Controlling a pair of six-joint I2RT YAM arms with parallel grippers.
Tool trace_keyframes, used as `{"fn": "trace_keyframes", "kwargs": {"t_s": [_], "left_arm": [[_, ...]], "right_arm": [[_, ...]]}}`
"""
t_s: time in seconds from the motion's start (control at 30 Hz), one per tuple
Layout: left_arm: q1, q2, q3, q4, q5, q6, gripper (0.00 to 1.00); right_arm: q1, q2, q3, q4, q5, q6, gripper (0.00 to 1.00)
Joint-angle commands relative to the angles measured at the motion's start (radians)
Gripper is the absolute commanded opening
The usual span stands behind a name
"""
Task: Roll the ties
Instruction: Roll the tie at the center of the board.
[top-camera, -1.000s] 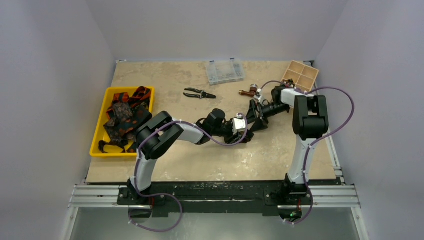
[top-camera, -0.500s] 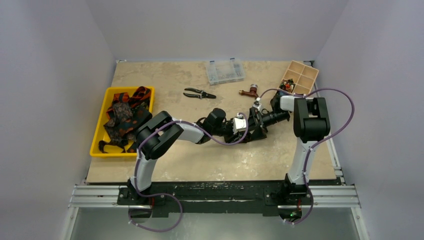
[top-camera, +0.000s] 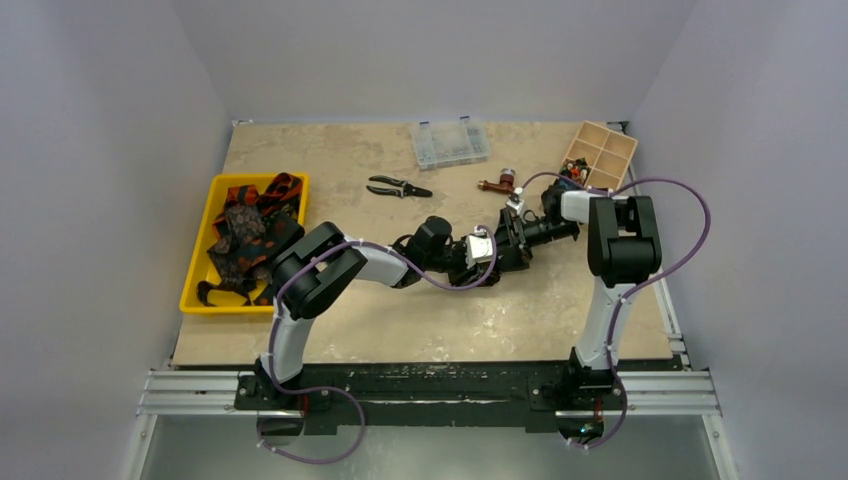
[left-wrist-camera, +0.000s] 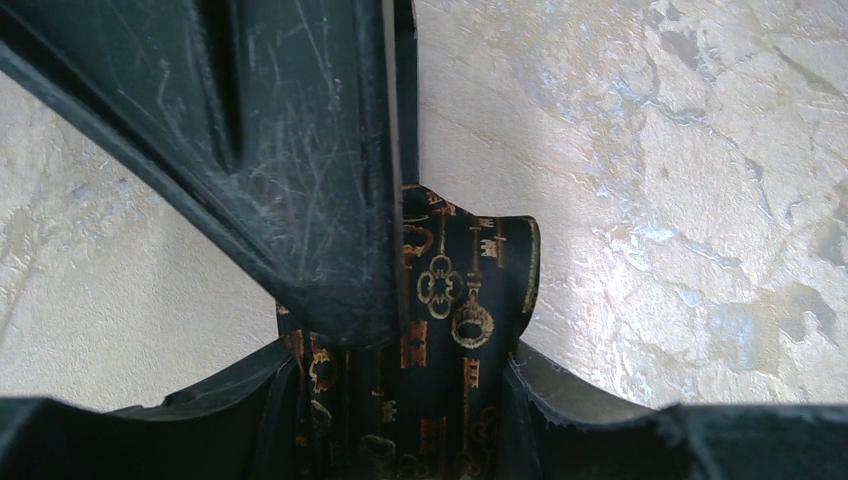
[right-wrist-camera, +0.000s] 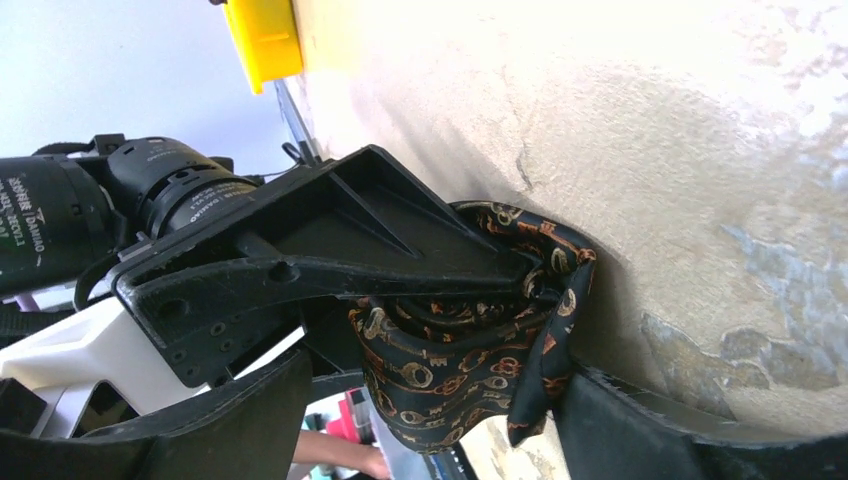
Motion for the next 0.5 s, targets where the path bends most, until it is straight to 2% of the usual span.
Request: {"fn": "trace_keyframes", "kwargs": {"t_s": [0.0, 0.07, 0.13, 0.17, 0.2, 0.23, 0.27, 0.33, 0.4, 0.47], "left_arm": [[0.018, 0.055, -0.041, -0.223, -0.065, 0.03, 0.01], [0.018, 0.055, -0.041, -0.221, -0.064, 0.03, 0.01], [0.018, 0.054, -0.046, -0.218, -0.066, 0.031, 0.01], [0.018, 0.054, -0.048, -0.216, -0.065, 0.031, 0.01], [0.019, 0.053, -0.048, -0.218, -0.064, 0.032, 0.01], [0.019, 0.053, -0.047, -0.219, -0.064, 0.031, 0.01], [0.018, 0.052, -0.049, -0.219, -0.064, 0.032, 0.01], [0.018, 0.051, -0.051, -0.219, -0.066, 0.031, 0.01], [0.018, 0.05, -0.052, -0.218, -0.066, 0.032, 0.01], [0.018, 0.051, -0.05, -0.219, -0.066, 0.03, 0.01]], "right_arm": [[0.003, -0.064, 0.007, 0.017, -0.082, -0.014, 0.8], [0.004, -0.065, 0.004, -0.026, -0.084, -0.064, 0.66], [0.003, -0.065, 0.0, -0.057, -0.083, -0.094, 0.61], [0.004, -0.064, -0.006, -0.06, -0.078, -0.096, 0.64], [0.003, -0.066, -0.012, -0.05, -0.067, -0.09, 0.74], [0.003, -0.068, -0.022, -0.033, -0.05, -0.079, 0.89], [0.003, -0.072, -0.031, -0.014, -0.036, -0.06, 0.97], [0.003, -0.075, -0.039, 0.007, -0.023, -0.044, 0.98], [0.006, -0.07, -0.041, 0.01, -0.02, -0.042, 0.91], [0.006, -0.071, -0.047, 0.018, -0.01, -0.043, 0.78]]}}
